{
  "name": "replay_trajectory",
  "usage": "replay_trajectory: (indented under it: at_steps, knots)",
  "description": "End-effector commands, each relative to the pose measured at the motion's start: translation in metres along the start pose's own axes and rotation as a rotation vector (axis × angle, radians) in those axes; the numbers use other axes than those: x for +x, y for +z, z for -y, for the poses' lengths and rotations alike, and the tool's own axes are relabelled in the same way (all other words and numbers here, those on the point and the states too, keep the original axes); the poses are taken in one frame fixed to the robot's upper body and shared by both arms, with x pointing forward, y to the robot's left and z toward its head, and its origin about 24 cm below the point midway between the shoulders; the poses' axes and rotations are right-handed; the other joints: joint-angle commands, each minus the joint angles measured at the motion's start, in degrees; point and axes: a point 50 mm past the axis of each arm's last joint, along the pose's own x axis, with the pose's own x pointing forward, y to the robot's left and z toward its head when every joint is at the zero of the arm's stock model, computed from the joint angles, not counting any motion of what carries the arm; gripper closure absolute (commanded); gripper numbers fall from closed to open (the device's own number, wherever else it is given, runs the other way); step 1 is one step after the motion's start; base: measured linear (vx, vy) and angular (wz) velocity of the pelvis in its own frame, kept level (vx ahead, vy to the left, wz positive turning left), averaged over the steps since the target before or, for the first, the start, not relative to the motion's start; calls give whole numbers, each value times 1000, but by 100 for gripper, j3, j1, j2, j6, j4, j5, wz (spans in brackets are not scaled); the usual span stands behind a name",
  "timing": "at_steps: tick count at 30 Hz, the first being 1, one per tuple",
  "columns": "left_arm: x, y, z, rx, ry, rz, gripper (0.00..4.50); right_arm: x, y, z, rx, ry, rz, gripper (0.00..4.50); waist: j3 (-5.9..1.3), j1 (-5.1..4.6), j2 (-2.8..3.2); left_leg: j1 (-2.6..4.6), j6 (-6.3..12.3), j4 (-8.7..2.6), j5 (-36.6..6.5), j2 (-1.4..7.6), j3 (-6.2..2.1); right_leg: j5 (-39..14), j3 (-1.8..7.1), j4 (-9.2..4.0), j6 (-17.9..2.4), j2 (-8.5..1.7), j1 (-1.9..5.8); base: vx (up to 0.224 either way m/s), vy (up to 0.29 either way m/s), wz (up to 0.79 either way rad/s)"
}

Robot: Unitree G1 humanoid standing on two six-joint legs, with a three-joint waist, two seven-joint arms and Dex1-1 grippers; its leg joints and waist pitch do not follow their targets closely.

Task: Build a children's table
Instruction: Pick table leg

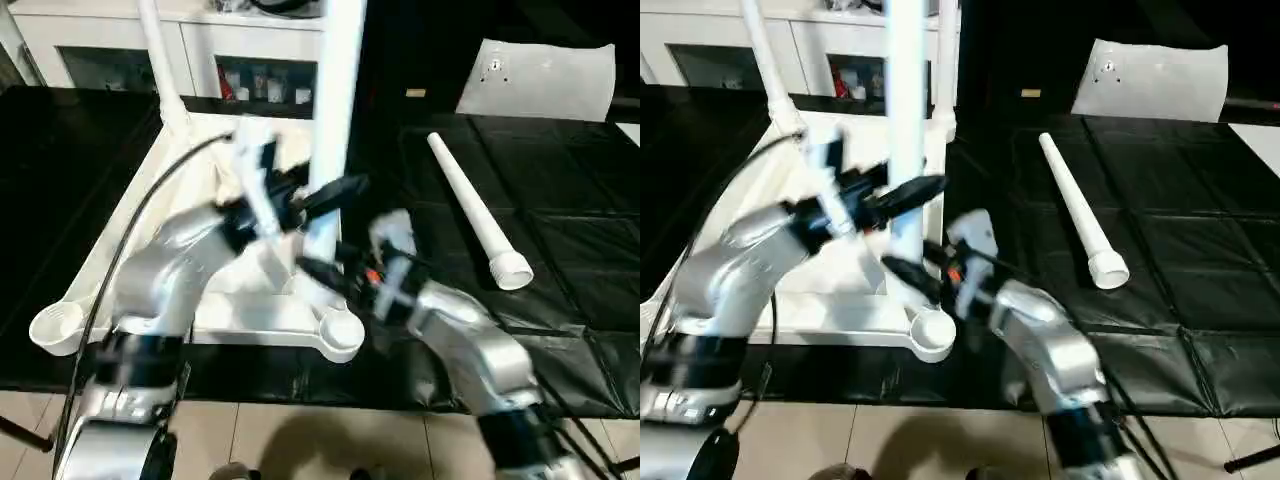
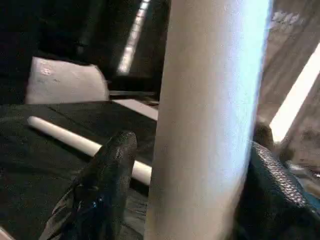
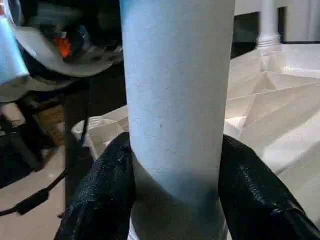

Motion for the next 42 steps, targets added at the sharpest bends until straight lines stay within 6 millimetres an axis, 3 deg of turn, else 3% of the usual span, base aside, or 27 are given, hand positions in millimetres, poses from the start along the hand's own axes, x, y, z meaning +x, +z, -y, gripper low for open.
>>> replay_trajectory:
  at_steps: [1,2,5,14,30,38,42]
  knots:
    - [-4,4,2,-9,-27,16,148,-5,4,-1,7,41,26,255,-403,14,31,61,54,-381,-1263,168,-40,-1560,242,-449,-1041,-370,299,0,0,0]
    - [-6,2,3,-21,-43,16,148,-8,3,0,9,54,17,255,-400,19,34,70,29,-380,-1318,172,-45,-1753,246,-470,-972,-383,288,0,0,0]
    - [-10,0,5,-16,-71,-11,185,-11,2,2,6,56,6,255,-409,21,36,67,15,-391,-1252,181,-60,-1696,246,-457,-939,-380,288,0,0,0]
    - [-15,-12,3,41,-60,-118,260,-17,-1,7,-13,76,-41,255,-417,22,25,58,35,-378,-1137,178,-47,-1546,246,-441,-988,-384,300,0,0,0]
    - [-11,-17,13,-11,-130,-113,265,-15,-2,14,-77,41,-71,255,-415,20,11,62,50,-371,-1144,179,-44,-1647,244,-446,-981,-383,290,0,0,0]
    - [-15,-22,9,82,-111,-188,266,-10,13,23,-249,-60,-18,255,-422,11,15,59,34,-375,-1107,184,-48,-1587,247,-438,-946,-385,282,0,0,0]
    - [-15,-22,17,73,-180,-146,266,-5,22,26,-361,-119,23,255,-420,-5,23,64,-6,-372,-1150,184,-43,-1554,245,-421,-1005,-386,281,0,0,0]
